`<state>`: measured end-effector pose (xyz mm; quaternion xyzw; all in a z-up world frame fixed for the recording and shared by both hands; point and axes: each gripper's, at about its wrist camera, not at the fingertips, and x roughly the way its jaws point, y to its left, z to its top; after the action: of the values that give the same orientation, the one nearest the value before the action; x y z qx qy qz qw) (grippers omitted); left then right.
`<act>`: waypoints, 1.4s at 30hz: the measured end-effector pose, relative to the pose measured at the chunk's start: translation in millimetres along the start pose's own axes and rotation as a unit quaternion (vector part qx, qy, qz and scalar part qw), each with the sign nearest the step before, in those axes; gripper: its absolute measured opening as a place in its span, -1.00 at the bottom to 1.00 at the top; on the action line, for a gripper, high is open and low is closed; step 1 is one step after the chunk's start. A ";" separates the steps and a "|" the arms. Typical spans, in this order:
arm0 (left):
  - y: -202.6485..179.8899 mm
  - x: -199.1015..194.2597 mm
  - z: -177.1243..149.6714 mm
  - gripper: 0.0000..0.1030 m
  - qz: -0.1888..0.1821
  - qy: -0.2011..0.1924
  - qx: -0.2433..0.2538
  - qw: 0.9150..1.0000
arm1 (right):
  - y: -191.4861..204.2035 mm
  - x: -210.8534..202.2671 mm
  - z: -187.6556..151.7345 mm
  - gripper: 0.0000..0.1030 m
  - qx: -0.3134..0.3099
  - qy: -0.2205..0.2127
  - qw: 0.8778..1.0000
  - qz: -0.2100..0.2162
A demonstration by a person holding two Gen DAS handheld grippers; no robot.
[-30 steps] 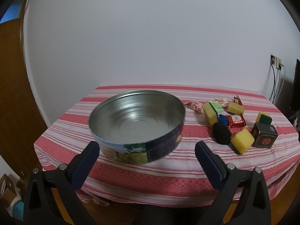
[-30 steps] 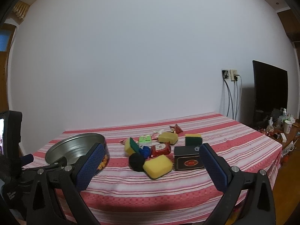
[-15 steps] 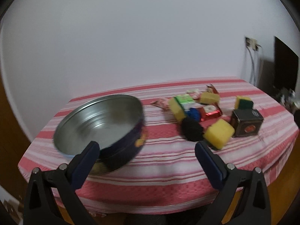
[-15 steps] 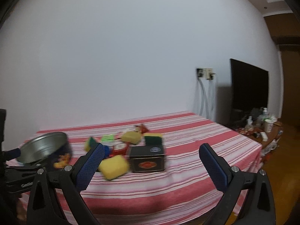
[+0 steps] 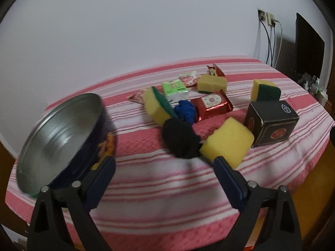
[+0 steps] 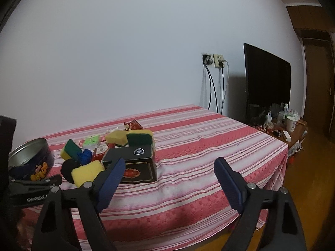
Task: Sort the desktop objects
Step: 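Move left tool toward the black fuzzy ball while right tool approaches the black box, then close left tool on the black fuzzy ball while right tool grasps the black box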
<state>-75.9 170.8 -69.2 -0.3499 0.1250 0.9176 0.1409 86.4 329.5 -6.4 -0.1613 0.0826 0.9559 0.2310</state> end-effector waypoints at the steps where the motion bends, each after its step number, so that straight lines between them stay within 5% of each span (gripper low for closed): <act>1: -3.1 5.1 3.1 0.87 -0.004 0.006 0.001 1.000 | -1.5 3.8 -0.4 0.72 0.002 0.004 1.000 -0.001; 15: 5.6 61.0 40.5 0.67 -0.032 0.053 -0.053 0.997 | -6.3 37.8 -3.2 0.72 0.008 0.040 0.999 0.001; 24: 13.5 77.4 42.0 -0.11 -0.109 0.077 -0.062 0.989 | -5.4 51.5 -6.1 0.72 0.015 0.057 0.998 0.005; 30: 10.5 72.9 37.7 -0.07 -0.126 0.070 -0.043 0.989 | -3.5 59.4 -6.6 0.72 0.015 0.067 0.998 0.014; 36: -0.4 81.5 30.5 0.46 -0.106 0.092 -0.024 0.990 | -5.0 66.1 -5.7 0.72 0.020 0.070 0.997 0.021; 39: -11.0 82.9 32.5 0.42 -0.096 0.091 -0.006 0.991 | -5.1 68.9 -5.5 0.72 0.024 0.075 0.996 0.028; 42: -13.5 82.9 34.4 0.01 -0.102 0.080 -0.002 0.992 | -6.5 70.8 -5.8 0.72 0.026 0.080 0.996 0.039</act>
<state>-151.4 208.7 -102.2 -0.4336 0.0983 0.8677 0.2224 31.5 363.2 -36.9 -0.2283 0.1319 0.9456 0.1906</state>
